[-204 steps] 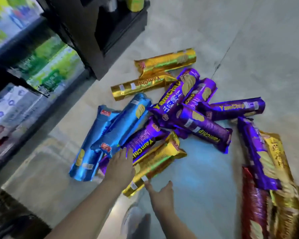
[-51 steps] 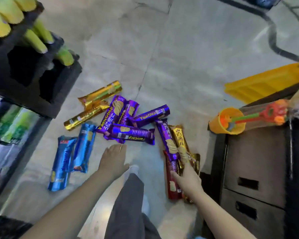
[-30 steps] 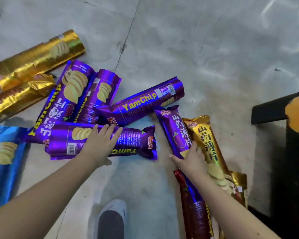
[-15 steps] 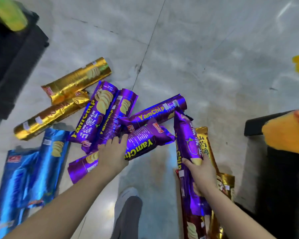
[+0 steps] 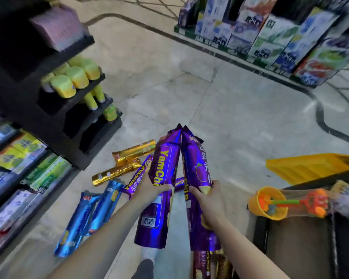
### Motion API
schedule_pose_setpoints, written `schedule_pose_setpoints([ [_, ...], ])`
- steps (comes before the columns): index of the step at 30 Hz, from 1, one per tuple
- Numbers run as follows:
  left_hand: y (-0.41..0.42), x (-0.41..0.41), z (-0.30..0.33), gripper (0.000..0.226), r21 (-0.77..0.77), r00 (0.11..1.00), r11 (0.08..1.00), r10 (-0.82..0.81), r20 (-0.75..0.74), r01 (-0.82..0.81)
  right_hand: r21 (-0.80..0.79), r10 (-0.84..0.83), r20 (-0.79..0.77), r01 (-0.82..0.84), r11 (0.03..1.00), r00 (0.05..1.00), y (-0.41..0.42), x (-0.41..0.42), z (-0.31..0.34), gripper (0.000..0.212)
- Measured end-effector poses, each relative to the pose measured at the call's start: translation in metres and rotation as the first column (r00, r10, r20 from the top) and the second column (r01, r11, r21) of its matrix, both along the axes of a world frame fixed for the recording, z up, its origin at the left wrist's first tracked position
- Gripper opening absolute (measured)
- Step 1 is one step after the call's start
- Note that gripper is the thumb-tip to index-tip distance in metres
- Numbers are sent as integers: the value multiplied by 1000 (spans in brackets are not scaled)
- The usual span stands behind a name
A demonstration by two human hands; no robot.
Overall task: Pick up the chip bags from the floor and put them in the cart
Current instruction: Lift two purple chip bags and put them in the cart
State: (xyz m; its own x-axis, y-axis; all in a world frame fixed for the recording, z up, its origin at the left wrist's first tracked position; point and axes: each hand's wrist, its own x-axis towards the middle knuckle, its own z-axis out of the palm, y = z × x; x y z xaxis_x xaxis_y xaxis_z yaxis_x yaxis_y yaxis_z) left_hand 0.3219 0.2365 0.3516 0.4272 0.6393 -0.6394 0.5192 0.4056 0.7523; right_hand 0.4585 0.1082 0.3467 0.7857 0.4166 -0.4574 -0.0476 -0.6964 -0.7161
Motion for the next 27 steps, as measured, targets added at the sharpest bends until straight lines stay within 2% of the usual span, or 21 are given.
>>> schedule_pose_setpoints([
  [3, -12, -47, 63, 92, 32, 997, 998, 60, 55, -62, 54, 37, 25, -38, 998, 999, 2, -37, 71, 55],
  [6, -25, -105, 122, 88, 66, 985, 987, 140, 99, -146, 75, 106, 56, -110, 991, 993, 5, -81, 111, 75],
  [7, -29, -127, 140, 83, 74, 977, 980, 177, 121, -187, 93, 148, 60, -154, 984, 987, 7, -100, 124, 78],
  [11, -50, -221, 191, 43, 136, 931, 931, 310, 192, -338, 121, 338, 69, -344, 931, 939, 13, -189, 182, 54],
  [15, -74, -333, 207, 43, 152, 833, 825, 510, 213, -544, 161, 542, 74, -546, 822, 837, 25, -297, 199, 63],
  [19, -116, -451, 215, 32, 137, 710, 700, 669, 220, -701, 184, 695, 42, -690, 700, 717, 21, -421, 210, 47],
  [23, -169, -580, 213, 31, 138, 564, 547, 796, 222, -826, 172, 812, 47, -806, 567, 581, -1, -558, 201, 49],
  [27, -226, -709, 202, 46, 145, 455, 436, 878, 151, -888, 199, 865, -70, -842, 501, 497, -44, -693, 193, 49],
])
